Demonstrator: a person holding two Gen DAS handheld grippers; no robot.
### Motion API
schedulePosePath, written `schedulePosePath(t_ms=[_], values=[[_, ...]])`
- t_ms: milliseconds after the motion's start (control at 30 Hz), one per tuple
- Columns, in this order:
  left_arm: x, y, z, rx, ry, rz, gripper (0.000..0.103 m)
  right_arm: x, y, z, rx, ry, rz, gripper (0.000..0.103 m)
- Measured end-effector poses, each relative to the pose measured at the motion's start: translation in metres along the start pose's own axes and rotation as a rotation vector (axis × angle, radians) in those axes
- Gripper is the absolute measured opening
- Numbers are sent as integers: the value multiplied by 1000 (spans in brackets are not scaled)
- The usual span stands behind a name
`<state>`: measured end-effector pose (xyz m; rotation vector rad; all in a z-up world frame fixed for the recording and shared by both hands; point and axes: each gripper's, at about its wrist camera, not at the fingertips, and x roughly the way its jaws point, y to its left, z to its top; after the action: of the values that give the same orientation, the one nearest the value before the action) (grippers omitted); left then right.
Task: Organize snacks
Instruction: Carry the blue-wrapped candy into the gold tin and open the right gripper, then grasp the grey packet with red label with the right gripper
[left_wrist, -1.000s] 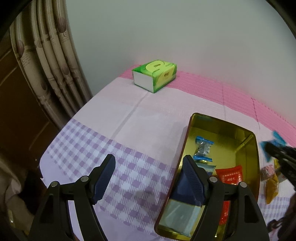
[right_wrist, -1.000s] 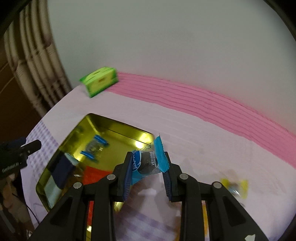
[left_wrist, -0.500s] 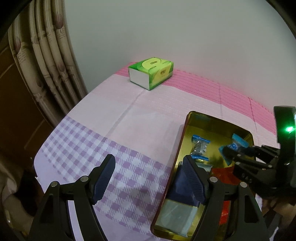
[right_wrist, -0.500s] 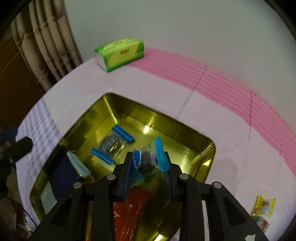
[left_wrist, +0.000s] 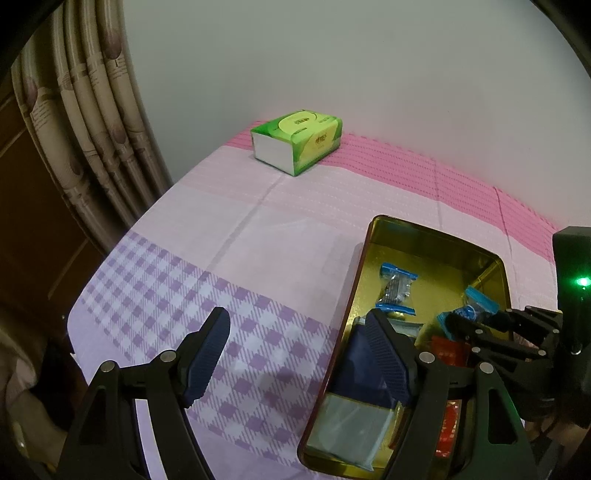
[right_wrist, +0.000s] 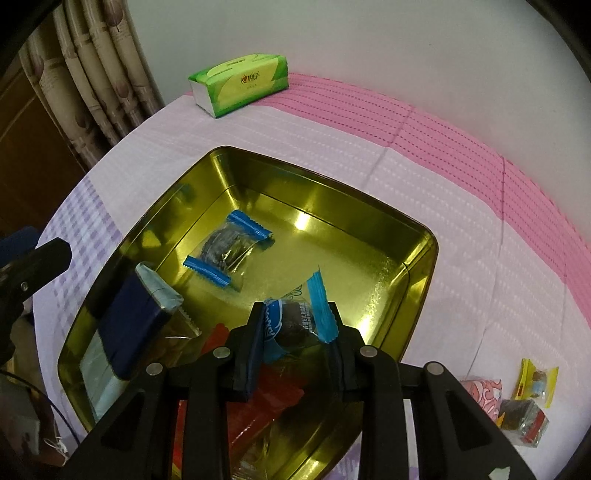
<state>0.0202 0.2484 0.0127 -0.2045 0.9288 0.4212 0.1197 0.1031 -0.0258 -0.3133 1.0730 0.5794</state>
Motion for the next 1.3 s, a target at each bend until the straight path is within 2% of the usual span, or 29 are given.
schedulePosePath(t_ms=[367, 567, 700, 800, 900, 1067, 1200, 1300], values=[[0, -1, 0, 0, -2, 0, 76, -10, -7, -3, 46, -41, -7, 35], [0, -2, -1, 1, 0, -4, 76, -34, -20, -11, 86, -82, 22, 36], [1, -2, -1, -1, -3, -1, 76, -61, -41, -22, 100, -119, 12, 36], [1, -3, -1, 1, -1, 0, 77, -82, -74, -35, 130, -132, -27, 36], [1, -4, -1, 6, 0, 2, 77, -95, -110, -48, 140, -122, -92, 36], [-3, -5, -2, 4, -16, 25, 77, -98, -158, -69, 107, -36, -86, 37], [-11, -12, -4, 24, -57, 14, 81, -92, -172, -81, 24, 6, -79, 37], [-10, -20, -7, 64, -54, 12, 81, -83, -179, -85, -11, 22, -65, 37]])
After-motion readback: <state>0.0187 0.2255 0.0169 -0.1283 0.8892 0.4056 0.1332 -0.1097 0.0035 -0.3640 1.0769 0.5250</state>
